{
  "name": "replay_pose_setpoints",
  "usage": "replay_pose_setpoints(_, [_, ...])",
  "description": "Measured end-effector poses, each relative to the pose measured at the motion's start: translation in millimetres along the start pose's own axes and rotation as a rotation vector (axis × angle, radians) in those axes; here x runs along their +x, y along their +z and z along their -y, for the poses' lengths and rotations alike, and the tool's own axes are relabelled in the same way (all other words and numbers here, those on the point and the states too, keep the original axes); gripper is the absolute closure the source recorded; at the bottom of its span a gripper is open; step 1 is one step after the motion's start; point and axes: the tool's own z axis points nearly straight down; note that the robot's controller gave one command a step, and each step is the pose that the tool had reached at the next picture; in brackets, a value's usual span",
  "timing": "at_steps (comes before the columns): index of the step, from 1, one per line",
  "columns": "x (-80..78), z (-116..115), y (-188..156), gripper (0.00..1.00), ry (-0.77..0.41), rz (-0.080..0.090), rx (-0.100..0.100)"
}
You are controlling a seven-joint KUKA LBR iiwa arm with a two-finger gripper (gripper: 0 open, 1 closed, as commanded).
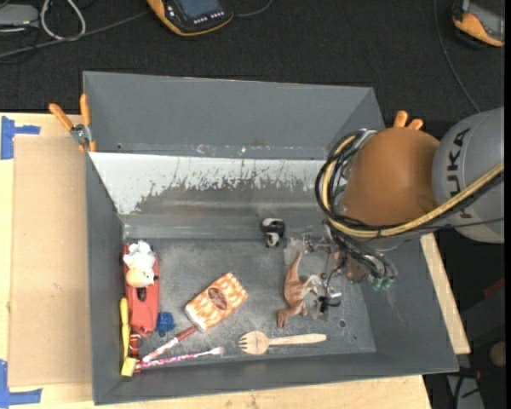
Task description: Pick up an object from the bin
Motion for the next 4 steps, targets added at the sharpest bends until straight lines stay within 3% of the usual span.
replay_pose_setpoints(1, [10.5,7,27,0.00,0.113,-0.004,-0.001])
replay_pose_setpoints(2, [12.5,-8,3,0.00,0.183,0.000,-0.001])
replay_pose_setpoints(3, [18.0,0,47,0.00,0.031,-0.002,-0.001])
replay_pose_setpoints(4, [19.8,12,80,0.00,-0.050,0.005,-0.001])
